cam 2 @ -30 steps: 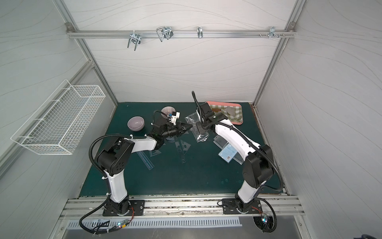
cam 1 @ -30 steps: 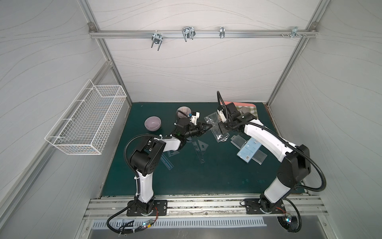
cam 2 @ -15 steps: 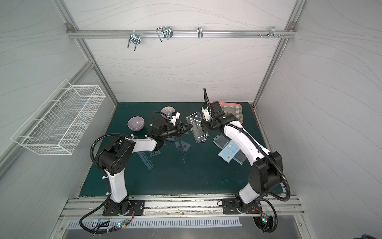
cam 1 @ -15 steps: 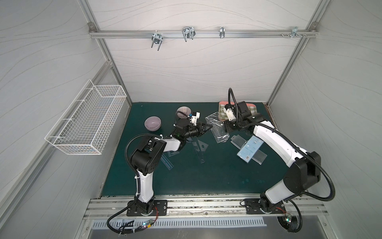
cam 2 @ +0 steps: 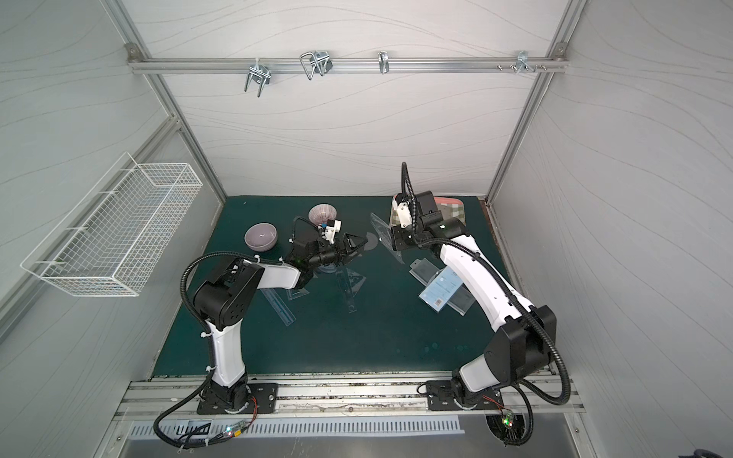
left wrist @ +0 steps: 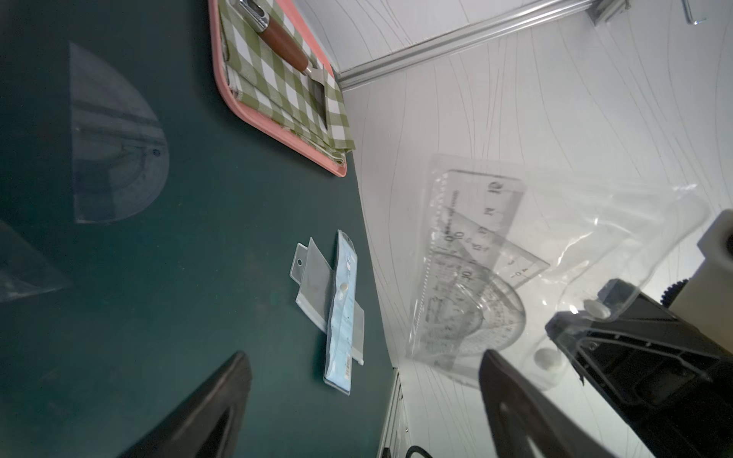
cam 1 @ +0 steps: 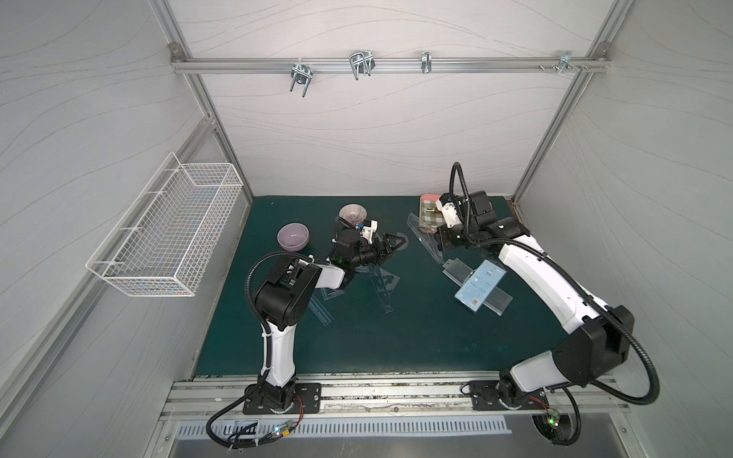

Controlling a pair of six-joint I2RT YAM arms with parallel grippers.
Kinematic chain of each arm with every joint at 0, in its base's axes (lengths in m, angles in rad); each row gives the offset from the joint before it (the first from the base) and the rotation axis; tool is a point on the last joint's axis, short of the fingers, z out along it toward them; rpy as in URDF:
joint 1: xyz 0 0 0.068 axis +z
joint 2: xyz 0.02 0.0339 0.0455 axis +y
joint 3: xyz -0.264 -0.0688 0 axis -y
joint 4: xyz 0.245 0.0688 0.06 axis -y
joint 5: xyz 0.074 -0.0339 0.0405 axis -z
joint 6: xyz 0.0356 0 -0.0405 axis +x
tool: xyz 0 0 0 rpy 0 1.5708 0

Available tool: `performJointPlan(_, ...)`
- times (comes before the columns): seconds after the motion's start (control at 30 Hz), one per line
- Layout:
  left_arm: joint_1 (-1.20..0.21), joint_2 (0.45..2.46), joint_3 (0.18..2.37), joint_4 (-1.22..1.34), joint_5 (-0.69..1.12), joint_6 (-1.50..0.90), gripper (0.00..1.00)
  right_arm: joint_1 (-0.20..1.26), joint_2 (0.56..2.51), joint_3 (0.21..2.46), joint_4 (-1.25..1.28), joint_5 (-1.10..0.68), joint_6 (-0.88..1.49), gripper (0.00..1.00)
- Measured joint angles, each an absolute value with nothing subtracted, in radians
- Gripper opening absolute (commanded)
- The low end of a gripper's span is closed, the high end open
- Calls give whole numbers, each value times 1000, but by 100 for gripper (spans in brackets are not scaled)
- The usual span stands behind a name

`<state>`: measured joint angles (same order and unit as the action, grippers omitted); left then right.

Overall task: Open the ruler set and take out the ruler
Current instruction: Open the ruler set bag, then take out the rulers from the ruler set bag.

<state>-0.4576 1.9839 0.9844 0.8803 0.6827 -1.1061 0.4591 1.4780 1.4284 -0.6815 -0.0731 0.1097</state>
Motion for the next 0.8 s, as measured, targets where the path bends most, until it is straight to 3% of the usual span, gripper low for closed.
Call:
performJointPlan(0.17, -457, 1922, 939, 796, 661, -1068, 100, 456, 1478, 1427, -682, -66, 115, 0)
performJointPlan(0.53, -482, 1591, 955, 502, 604, -883, 96, 504, 1506, 1352, -651, 64, 147, 0)
performJointPlan(0.7, -510, 1582, 997, 386, 593, -865, 76, 554, 1552, 1322, -592, 109, 181, 0)
performJointPlan(0.8, -526, 1597, 1007, 345, 587, -876, 70, 575, 1571, 1321, -567, 138, 204, 0)
